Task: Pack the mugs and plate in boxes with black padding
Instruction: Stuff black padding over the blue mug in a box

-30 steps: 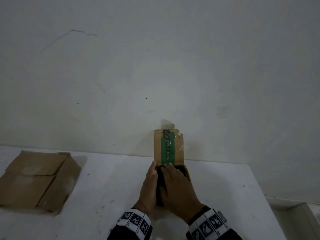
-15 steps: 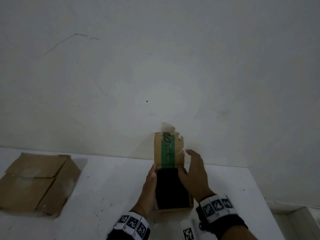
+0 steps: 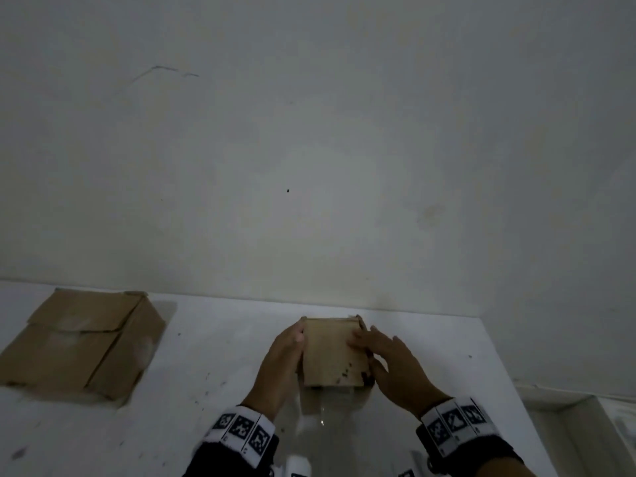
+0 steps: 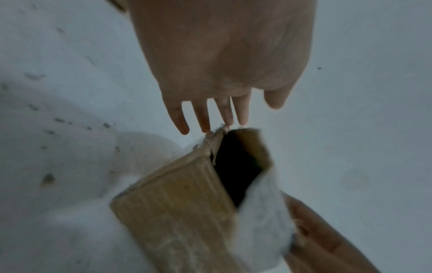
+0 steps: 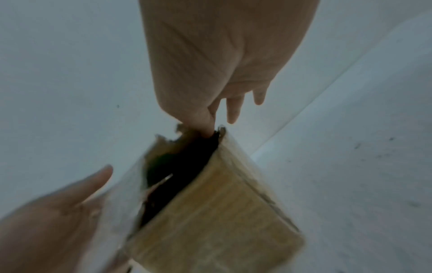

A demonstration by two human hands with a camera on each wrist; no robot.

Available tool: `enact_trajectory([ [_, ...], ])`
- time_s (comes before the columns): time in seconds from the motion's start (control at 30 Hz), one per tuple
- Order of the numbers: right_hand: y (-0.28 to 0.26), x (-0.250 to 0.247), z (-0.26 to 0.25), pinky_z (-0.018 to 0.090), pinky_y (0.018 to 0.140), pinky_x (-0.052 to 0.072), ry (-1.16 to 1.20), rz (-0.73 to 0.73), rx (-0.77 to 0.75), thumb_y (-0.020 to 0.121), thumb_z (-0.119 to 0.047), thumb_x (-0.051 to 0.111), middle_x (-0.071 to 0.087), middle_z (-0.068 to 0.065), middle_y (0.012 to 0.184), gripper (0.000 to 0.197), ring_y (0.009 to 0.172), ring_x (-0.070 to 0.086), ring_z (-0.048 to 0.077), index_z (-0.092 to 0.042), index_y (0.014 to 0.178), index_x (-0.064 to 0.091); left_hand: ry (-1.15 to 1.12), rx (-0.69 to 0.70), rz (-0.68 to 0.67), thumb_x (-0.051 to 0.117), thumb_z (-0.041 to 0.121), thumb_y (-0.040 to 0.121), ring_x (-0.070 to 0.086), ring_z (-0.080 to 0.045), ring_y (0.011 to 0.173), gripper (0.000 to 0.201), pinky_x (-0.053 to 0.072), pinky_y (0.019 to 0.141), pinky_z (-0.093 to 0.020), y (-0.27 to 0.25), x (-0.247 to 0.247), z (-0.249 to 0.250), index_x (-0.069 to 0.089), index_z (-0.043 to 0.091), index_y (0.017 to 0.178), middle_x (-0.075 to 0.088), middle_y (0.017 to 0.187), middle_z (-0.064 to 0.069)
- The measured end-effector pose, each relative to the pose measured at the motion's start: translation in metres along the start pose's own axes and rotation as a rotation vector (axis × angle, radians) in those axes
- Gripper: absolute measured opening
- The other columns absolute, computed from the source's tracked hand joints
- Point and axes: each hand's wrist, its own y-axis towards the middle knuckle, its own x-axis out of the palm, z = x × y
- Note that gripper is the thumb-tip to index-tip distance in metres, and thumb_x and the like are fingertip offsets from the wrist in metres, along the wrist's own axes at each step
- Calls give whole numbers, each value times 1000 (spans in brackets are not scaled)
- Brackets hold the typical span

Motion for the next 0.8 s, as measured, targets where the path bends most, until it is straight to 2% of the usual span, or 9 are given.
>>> enact_trajectory([
  [0.07, -9, -1, -6, 32, 116, -3, -111, -47, -15, 88, -28, 23, 27, -25, 142, 47, 139, 13, 4, -43, 126, 44, 207, 100, -20, 49, 42, 93, 31, -2, 133, 49, 29, 97, -4, 1, 0, -12, 43, 22, 137, 31, 143, 18],
  [0.17, -14, -1, -16, 42, 116, -4, -330, -68, -20, 82, -54, 13, 32, -16, 149, 64, 143, 16, 13, -35, 136, 41, 498, 284, -69, 42, 76, 73, 20, -2, 139, 90, 23, 109, -14, 1, 0, -31, 37, 16, 140, 13, 152, 14],
  [0.27, -13, 8, -33, 60, 103, 30, -558, -146, 0, 79, -71, 34, 54, 1, 132, 63, 127, 48, 30, -30, 125, 48, 601, 362, -68, 31, 79, 77, 15, -4, 142, 90, 18, 112, -15, 2, -1, -45, 30, 19, 144, 6, 157, 8],
  [0.33, -9, 17, -41, 62, 91, 42, -609, -154, 47, 72, -80, 35, 57, 7, 125, 74, 116, 55, 36, -29, 124, 51, 600, 367, -54, 28, 80, 76, 13, -2, 141, 90, 15, 109, -8, 2, -1, -48, 29, 21, 144, 3, 156, 11],
  [0.43, -8, 27, -50, 63, 85, 46, -583, -143, 91, 71, -81, 32, 59, 13, 120, 76, 112, 56, 42, -29, 123, 50, 614, 389, -29, 24, 83, 73, 9, 9, 136, 90, 12, 100, 4, 0, 0, -45, 25, 26, 143, -1, 153, 18],
  [0.57, -8, 35, -49, 61, 84, 48, -608, -170, 140, 73, -81, 33, 58, 18, 121, 76, 115, 47, 45, -26, 124, 49, 664, 364, -17, 15, 87, 68, 10, 7, 134, 97, 19, 102, -8, -4, 1, -44, 19, 28, 145, -10, 149, 22],
  [0.63, -7, 37, -47, 58, 84, 50, -610, -174, 130, 64, -79, 48, 54, 20, 124, 81, 116, 43, 45, -25, 125, 48, 668, 359, -6, 24, 78, 72, 10, 6, 133, 90, 18, 100, -5, -5, 2, -46, 16, 27, 145, -11, 148, 23],
  [0.7, -6, 39, -44, 56, 81, 53, -634, -190, 129, 44, -69, 71, 52, 19, 126, 98, 116, 45, 47, -25, 128, 46, 657, 357, 1, 26, 67, 74, 10, 4, 135, 83, 19, 103, -7, -5, 3, -46, 15, 26, 146, -10, 148, 23],
  [0.8, -5, 41, -44, 56, 81, 52, -654, -183, 135, 36, -70, 71, 49, 15, 127, 107, 117, 49, 47, -27, 130, 44, 642, 321, -3, 28, 64, 75, 11, 0, 136, 82, 18, 107, -14, -5, 3, -47, 13, 26, 146, -11, 147, 24],
])
